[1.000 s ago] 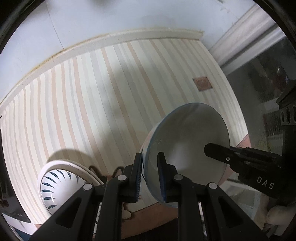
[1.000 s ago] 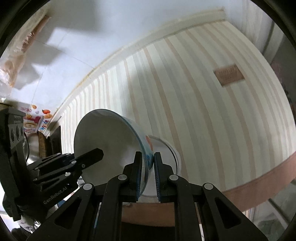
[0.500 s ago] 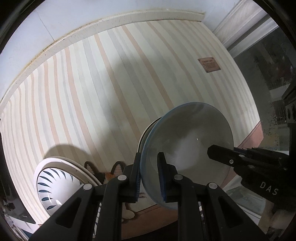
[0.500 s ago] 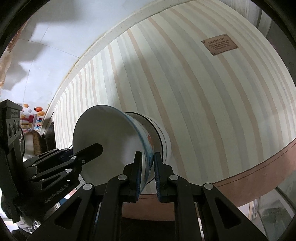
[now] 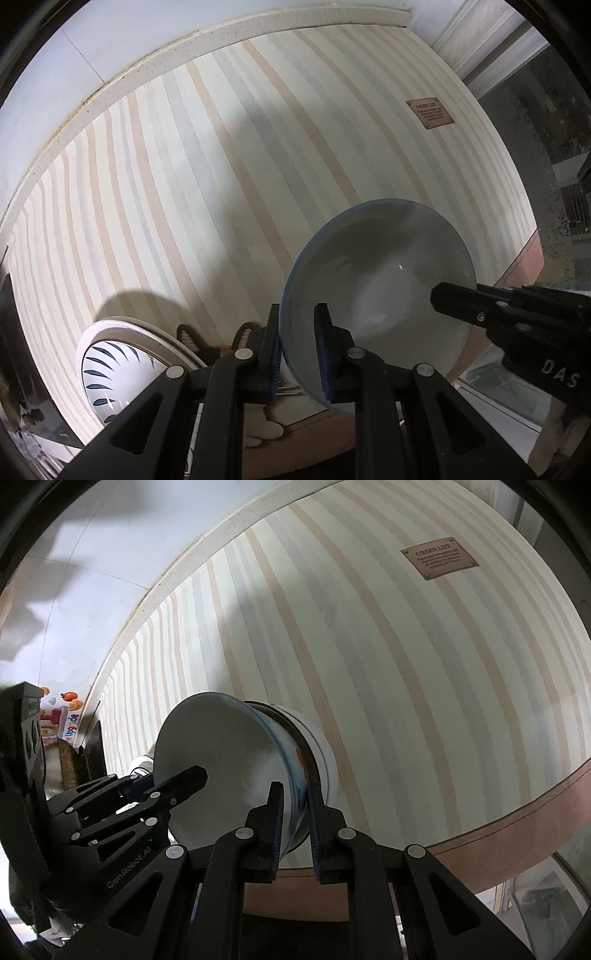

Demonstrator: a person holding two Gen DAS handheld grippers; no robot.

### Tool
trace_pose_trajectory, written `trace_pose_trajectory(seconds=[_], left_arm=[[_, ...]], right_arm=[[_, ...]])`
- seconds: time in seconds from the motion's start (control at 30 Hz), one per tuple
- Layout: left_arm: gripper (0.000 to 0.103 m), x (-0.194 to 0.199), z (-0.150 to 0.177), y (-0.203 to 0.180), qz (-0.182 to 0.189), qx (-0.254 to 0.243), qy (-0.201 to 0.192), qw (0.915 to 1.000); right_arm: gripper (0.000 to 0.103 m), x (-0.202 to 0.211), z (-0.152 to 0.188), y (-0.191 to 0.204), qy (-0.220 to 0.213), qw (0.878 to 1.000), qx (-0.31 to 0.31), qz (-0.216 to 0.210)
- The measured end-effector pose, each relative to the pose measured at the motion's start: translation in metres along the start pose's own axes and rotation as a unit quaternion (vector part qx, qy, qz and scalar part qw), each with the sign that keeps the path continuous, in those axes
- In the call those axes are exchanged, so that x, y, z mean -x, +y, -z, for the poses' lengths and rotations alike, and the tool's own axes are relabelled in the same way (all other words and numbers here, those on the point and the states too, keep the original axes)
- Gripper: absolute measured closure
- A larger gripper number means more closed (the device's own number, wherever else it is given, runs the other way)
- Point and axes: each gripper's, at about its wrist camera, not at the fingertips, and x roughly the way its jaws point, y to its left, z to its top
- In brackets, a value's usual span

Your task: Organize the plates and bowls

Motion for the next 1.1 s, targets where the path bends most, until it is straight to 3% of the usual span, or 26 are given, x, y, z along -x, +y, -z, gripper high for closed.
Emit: trace_pose_trajectory(seconds=[0.6, 0.83, 0.93, 1.0, 1.1], left_arm=[[0.088, 0.003, 0.005, -0.004, -0.006, -0.005, -0.007, 0.9999], [0.087, 0.051, 0.021, -0.009, -0.016, -0.026, -0.051, 0.9982], [0.084, 0.081, 0.034, -0.011, -0.018, -0.036, -0.081, 0.9959], [0.081, 0.1, 0.045, -0.012, -0.015, -0.041, -0.099, 0.9942], [0.071, 0.118, 0.055, -0.011, -0.009, -0.042, -0.117, 0.9923]], right_arm=[[0.086, 0.003, 0.0, 0.001, -0.001, 1.0, 0.006, 0.013], [0.085, 0.025, 0.011, 0.008, -0.022, 0.999, 0.017, 0.021], [0.069, 0.048, 0.024, 0.02, -0.047, 0.998, 0.034, 0.032], [0.05, 0.066, 0.035, 0.028, -0.069, 0.996, 0.045, 0.039], [0.03, 0.091, 0.051, 0.039, -0.097, 0.993, 0.055, 0.044]])
